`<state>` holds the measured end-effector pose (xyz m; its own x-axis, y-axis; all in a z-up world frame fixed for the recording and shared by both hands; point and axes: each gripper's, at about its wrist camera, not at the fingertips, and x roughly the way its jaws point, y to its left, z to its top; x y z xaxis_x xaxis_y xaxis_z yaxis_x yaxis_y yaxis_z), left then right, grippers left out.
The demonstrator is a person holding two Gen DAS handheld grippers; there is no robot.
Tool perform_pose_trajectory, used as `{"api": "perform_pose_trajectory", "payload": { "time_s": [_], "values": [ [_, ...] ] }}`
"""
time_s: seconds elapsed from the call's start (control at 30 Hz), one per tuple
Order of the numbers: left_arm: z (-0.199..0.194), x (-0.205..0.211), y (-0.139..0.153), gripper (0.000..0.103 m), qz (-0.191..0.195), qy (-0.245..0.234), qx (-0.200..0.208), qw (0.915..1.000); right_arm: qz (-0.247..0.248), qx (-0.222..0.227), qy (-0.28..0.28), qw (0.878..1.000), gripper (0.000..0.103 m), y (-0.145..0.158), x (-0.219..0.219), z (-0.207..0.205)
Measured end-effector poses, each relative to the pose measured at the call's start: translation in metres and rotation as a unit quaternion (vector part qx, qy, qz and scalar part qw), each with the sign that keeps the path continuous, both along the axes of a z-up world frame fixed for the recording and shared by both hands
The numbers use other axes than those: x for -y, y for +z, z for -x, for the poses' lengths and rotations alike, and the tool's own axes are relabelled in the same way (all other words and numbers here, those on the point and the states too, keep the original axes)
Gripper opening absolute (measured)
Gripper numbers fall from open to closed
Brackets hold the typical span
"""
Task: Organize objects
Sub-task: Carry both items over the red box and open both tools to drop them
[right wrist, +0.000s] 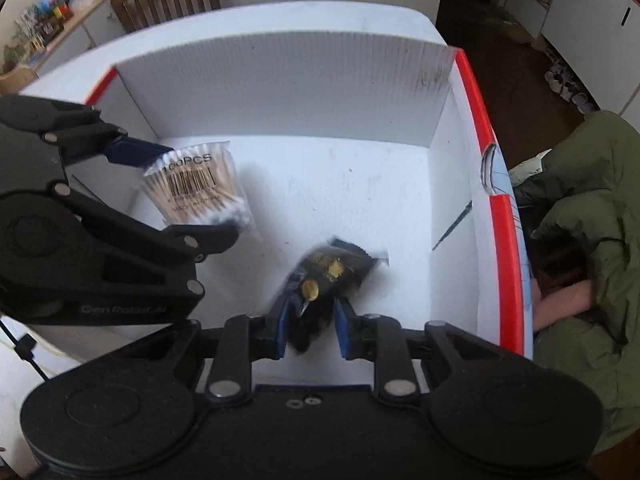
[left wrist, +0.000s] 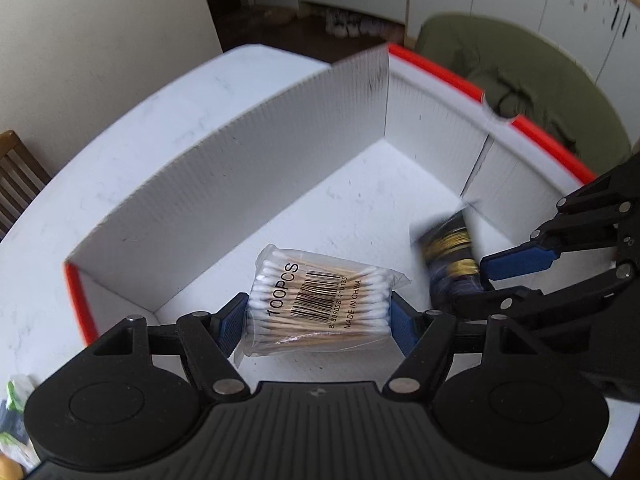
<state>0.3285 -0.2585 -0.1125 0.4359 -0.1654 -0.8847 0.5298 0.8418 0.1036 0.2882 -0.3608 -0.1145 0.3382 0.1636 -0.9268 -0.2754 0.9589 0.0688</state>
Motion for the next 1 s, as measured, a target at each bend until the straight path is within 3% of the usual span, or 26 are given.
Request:
{"api": "perform_pose_trajectory", "payload": {
  "time_s": [0.17,0.5,0.67,0.83,1.0],
  "values": [
    [-0.01,0.007,-0.013,0.072,-0.024,-0.004,-0.032,0.9992,0.016,-0.004,0.018,1.0,0.025,-0.004,-0.004,0.0],
    [-0.023,0.004,-0.028,0.074,-0.02,0.01,-0.081,0.9964,-0.001,0.014,0.017,1.0,0.032,0.008,0.013,-0.001],
    [-0.025,0.001,-0.023,0.08,-0.006,0.02,-0.078,0.9967,-0.014,0.032,0.016,0.999,0.034,0.017,0.019,0.006],
    [-0.023,-0.006,-0.012,0.084,0.017,0.037,-0.073,0.9965,-0.026,0.055,0.014,0.998,0.051,0.03,0.022,0.014],
    [-0.013,-0.015,0.006,0.084,0.043,0.04,-0.049,0.997,-0.037,0.077,0.012,0.996,0.052,0.048,0.023,0.024]
  ]
}}
